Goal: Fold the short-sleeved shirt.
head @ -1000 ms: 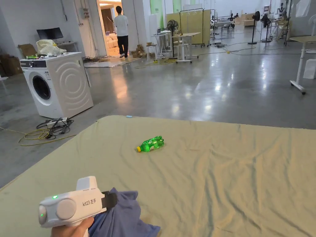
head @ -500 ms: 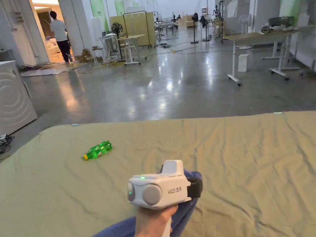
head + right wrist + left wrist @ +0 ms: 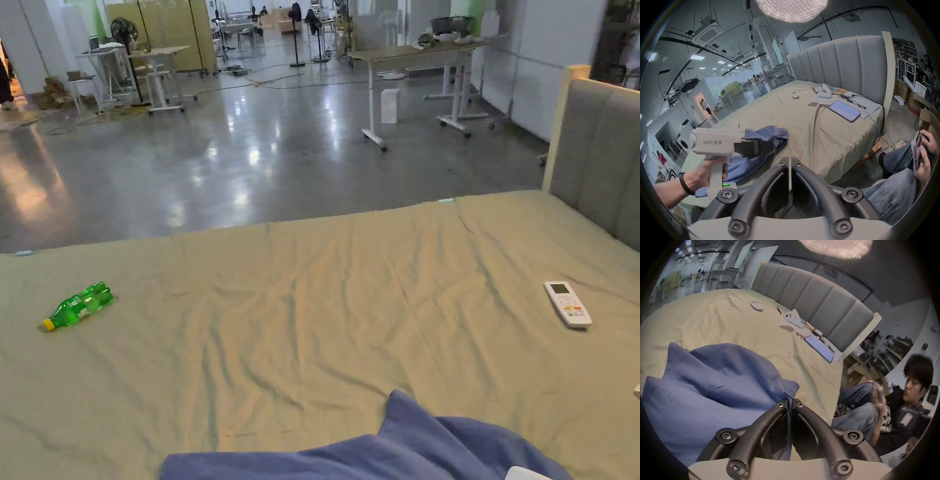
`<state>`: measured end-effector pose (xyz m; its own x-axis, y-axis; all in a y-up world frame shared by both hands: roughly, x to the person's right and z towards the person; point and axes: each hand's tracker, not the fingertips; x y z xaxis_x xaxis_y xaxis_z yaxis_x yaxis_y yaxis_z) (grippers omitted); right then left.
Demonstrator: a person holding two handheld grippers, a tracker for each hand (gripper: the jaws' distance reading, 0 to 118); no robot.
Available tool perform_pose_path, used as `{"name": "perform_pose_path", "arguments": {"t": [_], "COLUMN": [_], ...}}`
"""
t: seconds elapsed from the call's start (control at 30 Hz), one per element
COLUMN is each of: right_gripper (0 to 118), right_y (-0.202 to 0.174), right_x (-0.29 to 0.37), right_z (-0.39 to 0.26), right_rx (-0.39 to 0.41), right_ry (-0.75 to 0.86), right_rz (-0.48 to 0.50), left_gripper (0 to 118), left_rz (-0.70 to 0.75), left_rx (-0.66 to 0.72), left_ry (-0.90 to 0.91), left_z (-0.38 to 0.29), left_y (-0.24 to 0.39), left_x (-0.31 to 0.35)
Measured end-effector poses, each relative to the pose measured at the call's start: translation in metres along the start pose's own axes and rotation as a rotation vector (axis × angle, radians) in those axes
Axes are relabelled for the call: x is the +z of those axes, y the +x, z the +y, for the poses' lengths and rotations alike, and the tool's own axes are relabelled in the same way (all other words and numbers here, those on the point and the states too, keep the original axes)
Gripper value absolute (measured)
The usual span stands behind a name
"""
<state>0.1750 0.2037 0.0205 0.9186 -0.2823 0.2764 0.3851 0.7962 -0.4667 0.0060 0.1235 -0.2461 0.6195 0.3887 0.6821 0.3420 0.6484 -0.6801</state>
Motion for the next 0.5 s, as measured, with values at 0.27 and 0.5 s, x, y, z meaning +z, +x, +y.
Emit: {"name": "perform_pose_path", "arguments": {"t": [0.27,0.5], "right_gripper": [3,3], "right_y": [-0.039,-0.120], "right_x": [0.001,-0.004], "right_z": [0.020,0.058], "right_rx": [0.074,0.255], "right_ry": [0.077,0.260], "right_rz": [0.105,0.322], "left_gripper": [83,82], "left_rz": [-0.016,0.410], "left_rx": [0.112,-0.035], "left_ry": [0.189,0.507], "left_z": [0.001,-0.050], "left_y": [-0.048,-0.032], "left_x": [0.123,0.332]}}
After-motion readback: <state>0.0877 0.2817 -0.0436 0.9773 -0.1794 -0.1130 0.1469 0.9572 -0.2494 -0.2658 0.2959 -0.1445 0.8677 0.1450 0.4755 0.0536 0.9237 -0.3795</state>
